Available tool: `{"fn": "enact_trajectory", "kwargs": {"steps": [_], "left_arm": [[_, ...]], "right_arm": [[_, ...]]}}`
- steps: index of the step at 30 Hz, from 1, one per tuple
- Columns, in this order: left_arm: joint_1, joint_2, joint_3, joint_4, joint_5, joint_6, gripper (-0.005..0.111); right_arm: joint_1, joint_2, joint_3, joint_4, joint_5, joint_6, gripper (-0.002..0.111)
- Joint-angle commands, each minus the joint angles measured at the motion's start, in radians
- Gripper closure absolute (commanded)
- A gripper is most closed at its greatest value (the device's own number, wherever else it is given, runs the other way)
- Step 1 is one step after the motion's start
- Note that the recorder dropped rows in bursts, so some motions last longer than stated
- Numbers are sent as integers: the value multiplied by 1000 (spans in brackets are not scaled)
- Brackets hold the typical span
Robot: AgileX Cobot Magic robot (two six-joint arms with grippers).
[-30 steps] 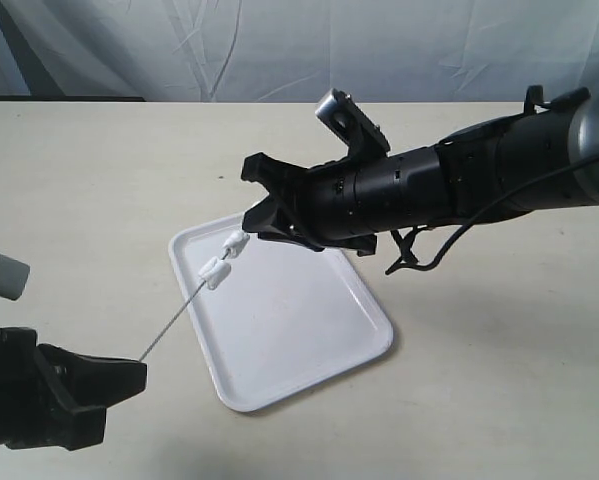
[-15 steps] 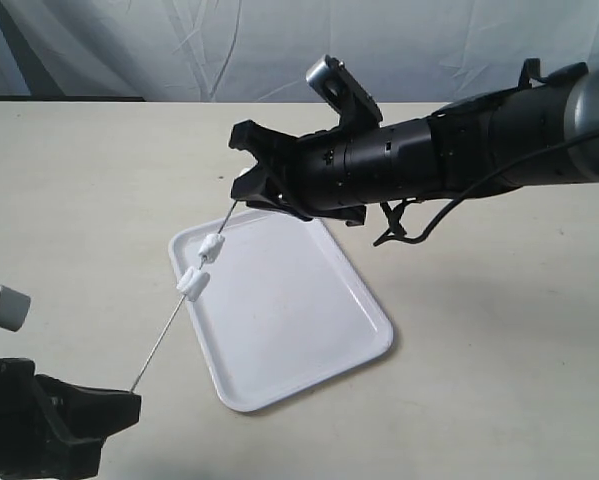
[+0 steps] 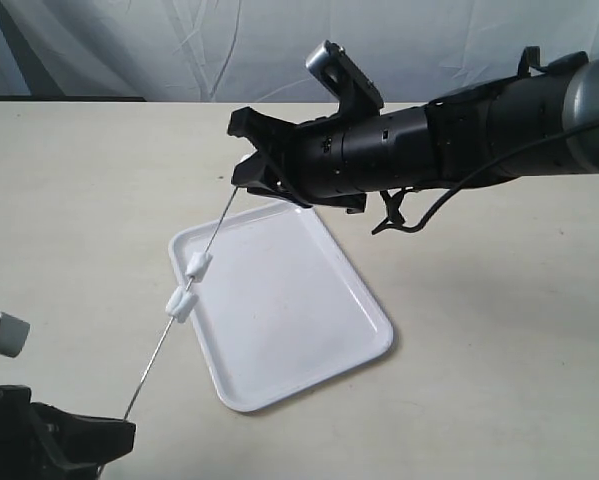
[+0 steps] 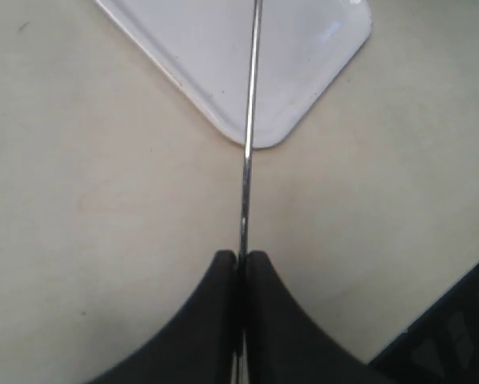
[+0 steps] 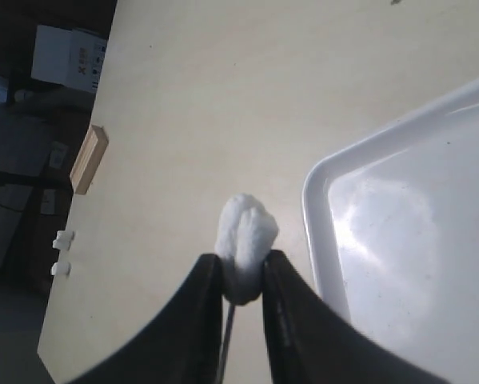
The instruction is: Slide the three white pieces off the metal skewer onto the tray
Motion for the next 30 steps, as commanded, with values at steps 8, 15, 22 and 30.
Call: {"fn": "enact_trajectory", "kwargs": {"steps": [8,15,22,30], "left_arm": [[-4,-6,34,-51,73,-14,107],[-4,-6,25,-82,52,-14,107],[-4,-6,25,-90,21,-18,107],[-4,5,21,-118,-7,-12,107]], "right_arm": [[-3,-1,-1,-59,-20,-11,91],[31,14,78,-100,-44,-9,91],[57,102,112,-82,78,-31,65],[57,85,112,-1,235,-153,65]]}}
